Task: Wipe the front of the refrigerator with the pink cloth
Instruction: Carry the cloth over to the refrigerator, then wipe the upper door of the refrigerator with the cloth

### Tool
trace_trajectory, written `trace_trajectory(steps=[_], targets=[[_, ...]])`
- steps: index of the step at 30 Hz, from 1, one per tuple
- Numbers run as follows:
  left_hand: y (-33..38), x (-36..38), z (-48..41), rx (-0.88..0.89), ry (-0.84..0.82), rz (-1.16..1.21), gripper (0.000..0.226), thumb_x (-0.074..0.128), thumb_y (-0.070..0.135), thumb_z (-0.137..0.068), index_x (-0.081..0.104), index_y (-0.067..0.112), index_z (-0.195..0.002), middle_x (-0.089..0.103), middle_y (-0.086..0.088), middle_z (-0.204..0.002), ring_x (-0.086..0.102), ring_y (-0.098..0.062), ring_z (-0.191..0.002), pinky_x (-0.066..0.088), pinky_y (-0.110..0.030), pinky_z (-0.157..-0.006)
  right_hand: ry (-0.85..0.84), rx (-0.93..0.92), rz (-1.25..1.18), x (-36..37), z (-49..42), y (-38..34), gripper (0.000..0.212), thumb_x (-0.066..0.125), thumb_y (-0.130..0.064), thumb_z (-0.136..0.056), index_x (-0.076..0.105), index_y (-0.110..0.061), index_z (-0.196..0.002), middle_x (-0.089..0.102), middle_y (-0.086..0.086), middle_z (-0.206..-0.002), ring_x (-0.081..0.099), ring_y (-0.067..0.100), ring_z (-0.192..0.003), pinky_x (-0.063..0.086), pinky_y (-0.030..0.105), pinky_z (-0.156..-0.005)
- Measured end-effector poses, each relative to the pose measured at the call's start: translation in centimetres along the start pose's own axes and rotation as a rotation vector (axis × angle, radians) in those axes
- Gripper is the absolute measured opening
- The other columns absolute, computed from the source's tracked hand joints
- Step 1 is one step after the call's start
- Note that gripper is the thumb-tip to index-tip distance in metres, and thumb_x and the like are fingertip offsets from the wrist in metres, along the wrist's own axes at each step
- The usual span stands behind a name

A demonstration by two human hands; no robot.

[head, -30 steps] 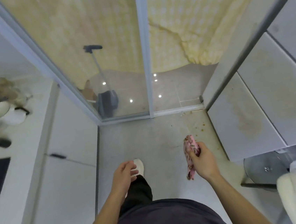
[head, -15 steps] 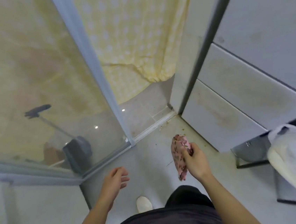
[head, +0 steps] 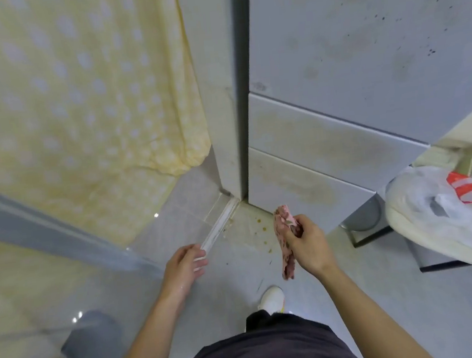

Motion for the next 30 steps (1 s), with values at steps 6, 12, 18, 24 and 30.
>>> trace_trajectory(steps=[6,12,18,24,30], targets=[[9.0,4.2,-1.8,0.148,-0.117,-0.060,0.020,0.059,0.022,-0.106,0.068,0.010,-0.119,0.076,-0.010,-0.112,0.075,-0.027,-0.102,0.059,-0.040,-0.093,0.088,-0.023,-0.040,-2.6,-3.7,-3.4,0.020,0.069,-0.028,-0.100,0.062,-0.011,-0.091,0.065,0.012,-0.081,0.056,0.027,-0.071,0.041,0.022,-0.058],[18.6,8.9,-1.9,0.366,-0.286,-0.129,0.014,0.060,0.017,-0.104,0.071,0.016,-0.112,0.077,-0.008,-0.108,0.076,-0.024,-0.101,0.059,-0.037,-0.091,0.187,-0.153,-0.070,-7.0,-6.0,-9.6,0.026,0.067,-0.043,-0.098,0.062,-0.022,-0.083,0.065,-0.002,-0.073,0.060,0.013,-0.069,0.042,0.021,-0.057],[26.5,12.5,-0.7,0.609,-0.486,-0.203,0.019,0.059,0.012,-0.103,0.072,0.021,-0.114,0.078,-0.002,-0.108,0.074,-0.019,-0.102,0.057,-0.031,-0.088,0.279,-0.317,-0.037,-10.5,-6.0,-16.6,0.029,0.066,-0.034,-0.100,0.057,-0.025,-0.074,0.055,-0.013,-0.063,0.049,0.002,-0.060,0.037,0.014,-0.056],[31.3,14.5,0.1,0.960,-0.658,-0.413,0.044,0.068,0.022,-0.101,0.059,0.033,-0.142,0.062,0.019,-0.140,0.056,0.000,-0.132,0.044,-0.025,-0.109,0.311,-0.434,0.006,-12.6,-5.1,-22.2,0.015,0.070,-0.032,-0.098,0.068,-0.021,-0.087,0.067,-0.006,-0.076,0.060,0.008,-0.071,0.047,0.021,-0.065],[36.0,14.9,2.4,1.109,-0.746,-0.460,0.032,0.065,0.026,-0.103,0.067,0.033,-0.134,0.071,0.011,-0.122,0.063,-0.004,-0.121,0.050,-0.031,-0.107,0.359,-0.537,-0.025,-14.6,-4.1,-26.0,0.031,0.060,-0.056,-0.085,0.073,-0.030,-0.095,0.070,-0.009,-0.083,0.066,0.013,-0.080,0.058,0.042,-0.081]])
Point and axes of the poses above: each hand's wrist, its own z-axis away from the middle knuckle, its own x-axis out of the palm, y = z × x, the point moved 1 cm from there along -z, towards the middle knuckle
